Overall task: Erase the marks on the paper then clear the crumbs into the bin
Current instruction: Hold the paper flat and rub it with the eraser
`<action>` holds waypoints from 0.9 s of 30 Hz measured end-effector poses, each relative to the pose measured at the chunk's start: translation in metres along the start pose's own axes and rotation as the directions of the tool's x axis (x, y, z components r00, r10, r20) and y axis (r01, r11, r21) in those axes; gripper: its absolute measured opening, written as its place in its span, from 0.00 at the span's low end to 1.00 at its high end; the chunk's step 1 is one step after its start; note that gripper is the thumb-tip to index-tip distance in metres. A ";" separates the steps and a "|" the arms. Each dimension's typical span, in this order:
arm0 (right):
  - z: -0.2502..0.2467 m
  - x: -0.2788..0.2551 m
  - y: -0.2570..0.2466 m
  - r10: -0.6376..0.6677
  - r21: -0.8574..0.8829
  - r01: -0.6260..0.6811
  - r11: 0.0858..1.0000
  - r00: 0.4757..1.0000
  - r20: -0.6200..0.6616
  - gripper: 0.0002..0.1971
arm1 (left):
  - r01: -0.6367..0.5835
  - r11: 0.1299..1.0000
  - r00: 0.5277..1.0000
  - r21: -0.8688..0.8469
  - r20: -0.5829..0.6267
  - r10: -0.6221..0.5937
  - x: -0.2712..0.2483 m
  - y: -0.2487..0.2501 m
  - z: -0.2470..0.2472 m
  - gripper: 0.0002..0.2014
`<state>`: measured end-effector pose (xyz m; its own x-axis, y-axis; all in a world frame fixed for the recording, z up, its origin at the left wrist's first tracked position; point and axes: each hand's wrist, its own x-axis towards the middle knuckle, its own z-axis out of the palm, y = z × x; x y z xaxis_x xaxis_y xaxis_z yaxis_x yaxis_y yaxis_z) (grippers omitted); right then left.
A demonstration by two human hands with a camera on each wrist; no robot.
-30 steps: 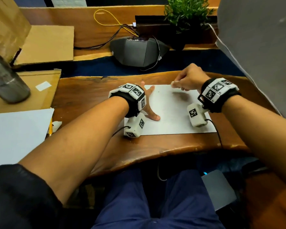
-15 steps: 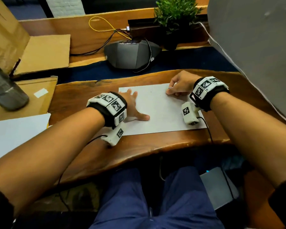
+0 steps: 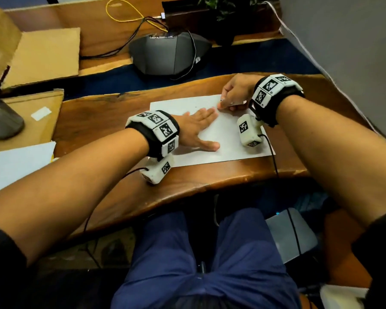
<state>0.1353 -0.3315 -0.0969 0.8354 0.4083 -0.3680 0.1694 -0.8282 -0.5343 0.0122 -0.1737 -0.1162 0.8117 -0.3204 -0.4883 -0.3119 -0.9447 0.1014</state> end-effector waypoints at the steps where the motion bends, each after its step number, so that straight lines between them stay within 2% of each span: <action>1: 0.000 0.000 0.000 -0.006 -0.018 0.006 1.000 1.000 -0.004 0.08 | 0.030 0.999 0.999 -0.014 -0.011 -0.031 -0.002 -0.006 0.001 0.50; 5: 0.001 -0.002 0.000 0.007 -0.021 -0.008 1.000 1.000 -0.020 0.08 | 0.227 0.974 0.972 0.008 -0.059 -0.226 -0.010 -0.028 0.004 0.51; 8: 0.002 -0.004 0.000 0.010 -0.003 -0.010 1.000 0.999 -0.034 0.08 | 0.462 0.879 0.886 0.118 -0.106 -0.452 -0.017 -0.036 0.002 0.58; 9: 0.003 -0.005 -0.001 0.011 -0.009 -0.012 1.000 0.999 -0.038 0.08 | 0.501 0.854 0.865 0.138 -0.126 -0.486 -0.019 -0.034 0.002 0.60; 10: 0.003 -0.005 -0.001 0.014 -0.015 -0.014 1.000 0.999 -0.042 0.08 | 0.498 0.855 0.865 0.144 -0.148 -0.479 -0.019 -0.031 0.000 0.61; 11: 0.003 -0.006 -0.002 0.015 -0.018 -0.015 1.000 0.999 -0.042 0.08 | 0.453 0.881 0.887 0.134 -0.160 -0.432 -0.018 -0.026 -0.001 0.61; 14: 0.003 -0.005 -0.002 0.000 0.002 0.000 1.000 0.999 -0.035 0.09 | 0.199 0.978 0.977 0.065 -0.087 -0.193 -0.006 -0.007 -0.003 0.53; 16: 0.003 -0.006 -0.001 -0.007 0.017 0.008 1.000 0.999 -0.043 0.10 | 0.097 0.995 0.994 0.010 -0.046 -0.097 0.002 -0.002 -0.002 0.49; 18: 0.003 -0.008 0.001 -0.012 0.024 0.013 1.000 0.999 -0.050 0.10 | 0.108 0.993 0.992 -0.043 -0.057 -0.110 0.006 -0.008 0.001 0.46; 20: 0.004 -0.008 0.001 -0.011 0.009 0.011 1.000 0.998 -0.055 0.09 | 0.189 0.978 0.980 -0.092 -0.052 -0.194 0.002 -0.018 -0.001 0.46; 22: 0.003 -0.008 0.000 -0.010 -0.006 0.010 1.000 0.998 -0.056 0.08 | 0.310 0.943 0.949 -0.120 -0.019 -0.315 -0.007 -0.029 -0.005 0.47; 25: 0.003 -0.009 -0.003 -0.009 -0.022 0.008 1.000 0.999 -0.047 0.07 | 0.547 0.834 0.835 -0.074 -0.020 -0.550 -0.025 -0.032 -0.014 0.53; 26: 0.002 -0.009 -0.003 -0.002 -0.021 0.001 1.000 0.999 -0.046 0.07 | 0.599 0.800 0.800 -0.034 -0.016 -0.600 -0.028 -0.030 -0.017 0.53; 27: 0.003 -0.009 -0.003 0.000 -0.023 -0.001 1.000 0.999 -0.045 0.07 | 0.618 0.786 0.786 0.019 -0.005 -0.618 -0.029 -0.028 -0.018 0.52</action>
<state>0.1255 -0.3317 -0.0941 0.8582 0.3902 -0.3334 0.1800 -0.8372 -0.5164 0.0066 -0.1393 -0.0897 0.8332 0.3317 -0.4424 0.2474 -0.9392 -0.2383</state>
